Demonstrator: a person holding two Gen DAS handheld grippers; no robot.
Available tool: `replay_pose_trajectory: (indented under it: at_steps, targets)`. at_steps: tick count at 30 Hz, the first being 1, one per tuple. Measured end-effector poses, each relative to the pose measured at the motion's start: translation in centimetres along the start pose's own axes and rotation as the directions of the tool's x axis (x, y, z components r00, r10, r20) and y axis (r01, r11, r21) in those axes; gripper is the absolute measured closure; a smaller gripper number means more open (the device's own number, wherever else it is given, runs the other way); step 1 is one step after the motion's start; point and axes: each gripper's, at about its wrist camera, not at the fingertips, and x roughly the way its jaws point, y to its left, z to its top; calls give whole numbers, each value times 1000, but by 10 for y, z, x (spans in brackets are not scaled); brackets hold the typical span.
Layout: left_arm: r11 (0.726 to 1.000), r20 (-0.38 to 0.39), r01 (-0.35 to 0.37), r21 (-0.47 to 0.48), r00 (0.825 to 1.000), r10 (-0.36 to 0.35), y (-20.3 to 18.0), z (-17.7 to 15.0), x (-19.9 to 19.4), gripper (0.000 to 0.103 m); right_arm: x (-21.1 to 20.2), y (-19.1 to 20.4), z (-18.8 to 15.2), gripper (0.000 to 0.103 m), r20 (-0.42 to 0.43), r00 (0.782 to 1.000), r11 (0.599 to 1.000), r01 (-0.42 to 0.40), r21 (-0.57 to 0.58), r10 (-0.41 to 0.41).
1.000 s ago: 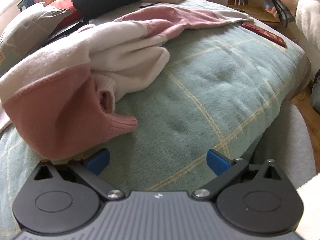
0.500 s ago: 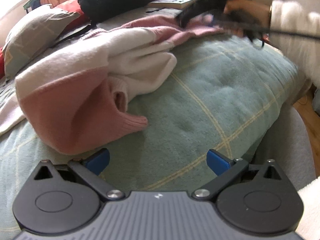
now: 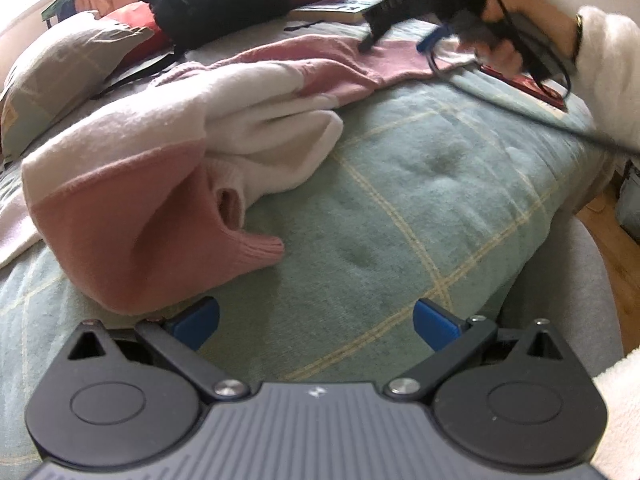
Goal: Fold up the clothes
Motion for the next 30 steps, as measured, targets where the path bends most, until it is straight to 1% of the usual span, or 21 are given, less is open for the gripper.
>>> replay_pose_trajectory:
  at_steps: [3, 5, 8, 9, 11, 13, 15, 16, 18, 19, 22, 24, 27, 30]
  targets:
    - [1000, 7, -17, -8, 1000, 17, 4, 2, -2, 1, -1, 5, 26, 0, 72, 997, 998, -23, 52, 19]
    - [999, 12, -27, -18, 1000, 28, 7, 2, -4, 1, 9, 13, 44, 0, 101, 995, 997, -14, 78, 6]
    - [998, 12, -53, -38, 998, 53, 14, -1, -8, 1, 34, 22, 61, 0, 81, 996, 994, 40, 98, -48]
    - [997, 12, -62, -45, 998, 62, 16, -2, -9, 1, 46, 26, 62, 0, 59, 997, 995, 44, 91, -50]
    - [996, 13, -65, -67, 998, 66, 22, -5, -14, 1, 60, 31, 55, 0, 14, 998, 995, 66, 74, -68]
    - [995, 22, -37, -96, 999, 39, 31, -7, -19, 1, 66, 34, 37, 0, -18, 998, 997, 64, 39, -64]
    - [993, 31, -20, -117, 999, 24, 38, -8, -23, 1, 70, 38, 14, 0, -46, 995, 996, 87, -24, -88]
    - [993, 35, -27, -119, 999, 32, 40, -8, -24, 1, 70, 40, 3, 0, -44, 994, 994, 95, -58, -97]
    - [992, 42, -52, -113, 998, 57, 42, -7, -25, 1, 62, 43, -17, 0, 9, 995, 988, 103, -117, -102]
    - [992, 45, -54, -113, 997, 60, 43, -6, -25, 1, 56, 44, -21, 0, 12, 995, 987, 98, -125, -97]
    - [992, 54, -59, -111, 996, 65, 45, -5, -28, 1, 39, 40, -15, 0, -29, 997, 995, 63, -75, -65]
    - [991, 60, -68, -114, 995, 76, 46, -6, -31, 1, 20, 45, -13, 0, -3, 1000, 998, 13, -55, -13]
    - [990, 64, -73, -125, 995, 81, 53, -8, -35, 1, -6, 65, -13, 0, 42, 996, 993, -74, -88, 78]
    - [987, 65, -101, -123, 992, 110, 59, -9, -39, 1, -27, 93, -15, 0, 64, 981, 973, -172, -155, 183]
